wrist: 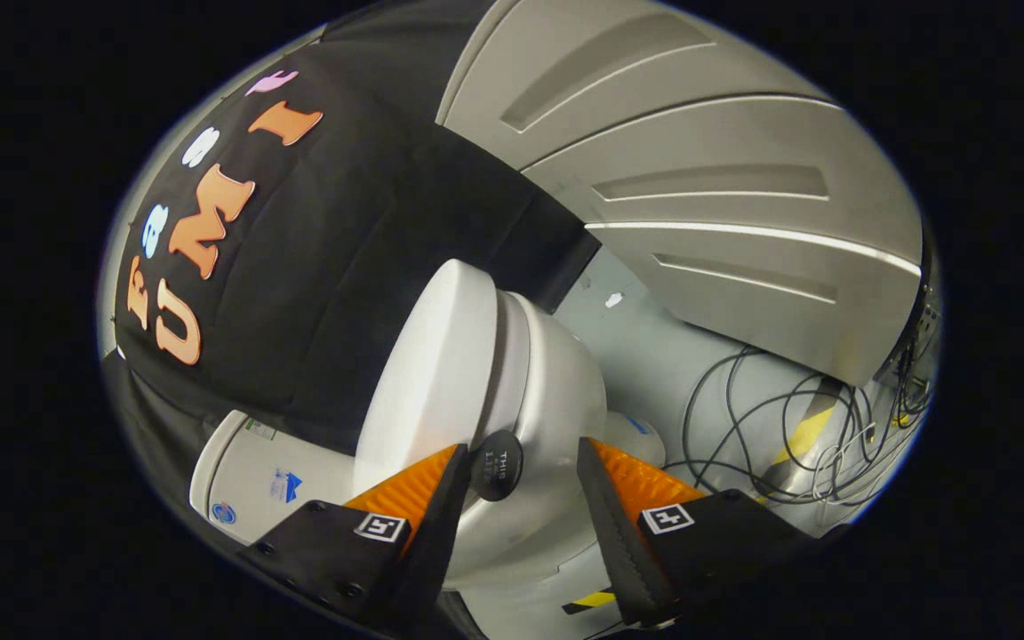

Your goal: Pull open the drawer, take out the items inside it, and place them on the countertop above the cabinet.

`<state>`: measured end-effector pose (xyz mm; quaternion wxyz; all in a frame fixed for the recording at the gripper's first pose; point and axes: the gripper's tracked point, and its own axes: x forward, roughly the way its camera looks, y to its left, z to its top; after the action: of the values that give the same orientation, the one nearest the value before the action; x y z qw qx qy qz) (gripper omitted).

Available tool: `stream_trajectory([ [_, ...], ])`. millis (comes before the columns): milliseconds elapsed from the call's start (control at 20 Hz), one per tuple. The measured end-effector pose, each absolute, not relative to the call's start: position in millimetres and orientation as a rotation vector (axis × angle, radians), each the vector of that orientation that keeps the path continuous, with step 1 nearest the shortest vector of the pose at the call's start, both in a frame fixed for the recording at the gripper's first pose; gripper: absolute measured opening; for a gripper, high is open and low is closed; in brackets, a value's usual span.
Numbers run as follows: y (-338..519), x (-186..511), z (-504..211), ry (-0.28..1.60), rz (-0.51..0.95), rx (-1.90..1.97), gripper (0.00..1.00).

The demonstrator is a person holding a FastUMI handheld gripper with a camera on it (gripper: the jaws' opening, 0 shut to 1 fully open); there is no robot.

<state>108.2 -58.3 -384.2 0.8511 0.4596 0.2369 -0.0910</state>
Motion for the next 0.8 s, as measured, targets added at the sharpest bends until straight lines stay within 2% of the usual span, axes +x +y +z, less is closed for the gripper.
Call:
stream_trajectory([
  [100,-59,106,-385,0.495,-0.188,1.007,0.75],
  [250,-58,110,-385,0.483,-0.167,1.040,0.75],
  [450,-52,114,-383,0.462,-0.144,1.092,0.58],
  [600,-48,117,-379,0.432,-0.109,1.142,0.39],
  [800,-50,119,-378,0.405,-0.094,1.218,0.24],
])
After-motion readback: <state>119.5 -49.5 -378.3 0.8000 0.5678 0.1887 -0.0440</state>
